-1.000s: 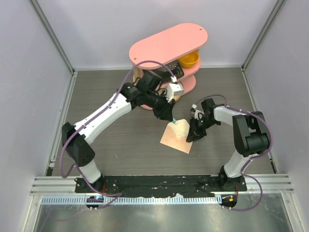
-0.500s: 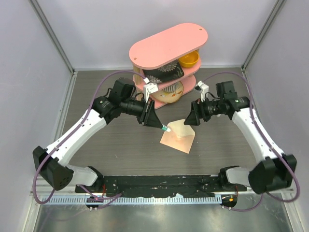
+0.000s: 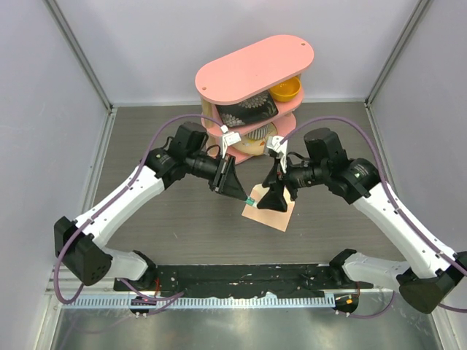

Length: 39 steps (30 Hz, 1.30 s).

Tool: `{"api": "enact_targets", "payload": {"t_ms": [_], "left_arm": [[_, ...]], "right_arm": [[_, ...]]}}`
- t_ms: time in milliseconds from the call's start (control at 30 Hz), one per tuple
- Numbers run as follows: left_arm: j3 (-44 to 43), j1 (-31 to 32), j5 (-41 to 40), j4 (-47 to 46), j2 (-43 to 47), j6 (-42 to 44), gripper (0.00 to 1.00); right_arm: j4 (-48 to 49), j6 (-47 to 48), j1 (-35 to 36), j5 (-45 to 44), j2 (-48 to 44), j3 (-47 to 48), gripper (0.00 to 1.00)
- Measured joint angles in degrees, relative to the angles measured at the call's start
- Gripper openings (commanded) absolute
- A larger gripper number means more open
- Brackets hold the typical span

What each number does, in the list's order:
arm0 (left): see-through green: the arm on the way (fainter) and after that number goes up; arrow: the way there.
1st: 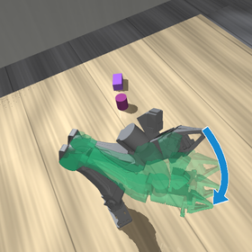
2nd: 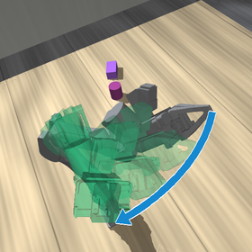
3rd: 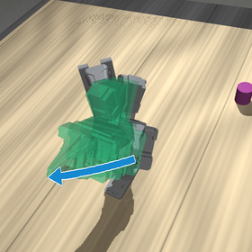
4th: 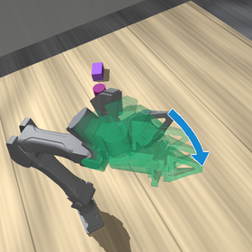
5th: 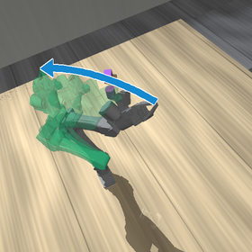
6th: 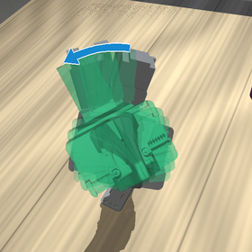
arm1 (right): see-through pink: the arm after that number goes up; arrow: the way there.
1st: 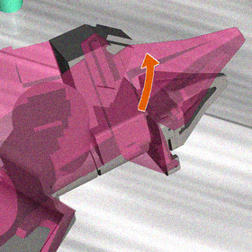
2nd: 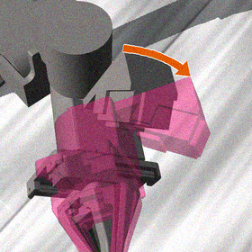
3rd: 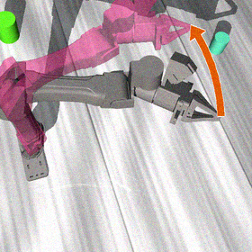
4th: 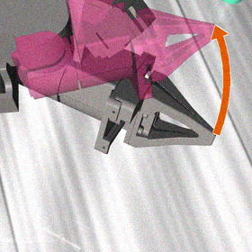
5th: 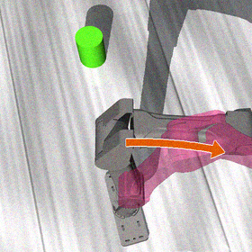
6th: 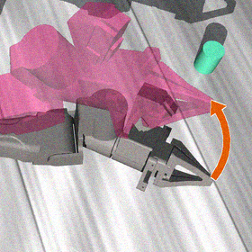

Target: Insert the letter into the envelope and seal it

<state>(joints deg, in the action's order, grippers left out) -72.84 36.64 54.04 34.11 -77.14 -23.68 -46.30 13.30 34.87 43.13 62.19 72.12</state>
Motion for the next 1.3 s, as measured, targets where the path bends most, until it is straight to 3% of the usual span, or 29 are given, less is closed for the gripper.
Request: {"api": "enact_targets", "payload": {"t_ms": [300,667,700,800,833,900,967,1033,1167,1300], "left_arm": [[-0.09,0.26,0.68,-0.81,-2.01,-1.49,0.00],[-0.24,0.37,1.42,-3.69,-2.08,-4.00,0.00],[-0.24,0.37,1.49,-3.91,-2.10,-4.33,0.00],[-0.24,0.37,1.53,-4.50,-2.14,-4.81,0.01],[-0.24,0.37,1.60,-4.57,-2.14,-4.87,0.13],[-0.24,0.37,1.64,-4.74,-2.21,-4.92,0.30],[-0.22,0.31,1.68,-5.09,-2.21,-5.66,0.60],[0.83,-0.46,1.62,-8.85,-1.84,-7.87,0.73],[10.60,-2.86,-1.33,-25.33,4.04,-16.06,0.75],[18.36,-4.74,-7.48,-40.92,9.90,-23.02,0.72]], "right_arm": [[1.36,-0.76,4.76,-3.76,4.44,0.00,0.70],[1.70,-0.11,6.64,-6.16,4.46,-1.36,0.46],[1.73,-0.04,6.64,-6.36,4.46,-1.36,0.42],[2.08,0.13,6.64,-6.75,4.46,-1.36,0.09],[2.12,-0.39,6.64,-6.99,4.48,-1.36,0.01],[2.23,-0.35,6.64,-6.93,4.48,-1.38,0.01],[2.51,-1.40,6.64,-7.02,4.48,-1.42,0.01],[3.50,-2.29,6.64,-7.02,4.46,-1.53,0.01],[6.95,-5.79,4.96,-6.80,4.17,-3.13,0.01],[13.57,-14.12,-0.28,-6.38,3.21,-6.56,0.01]]}}
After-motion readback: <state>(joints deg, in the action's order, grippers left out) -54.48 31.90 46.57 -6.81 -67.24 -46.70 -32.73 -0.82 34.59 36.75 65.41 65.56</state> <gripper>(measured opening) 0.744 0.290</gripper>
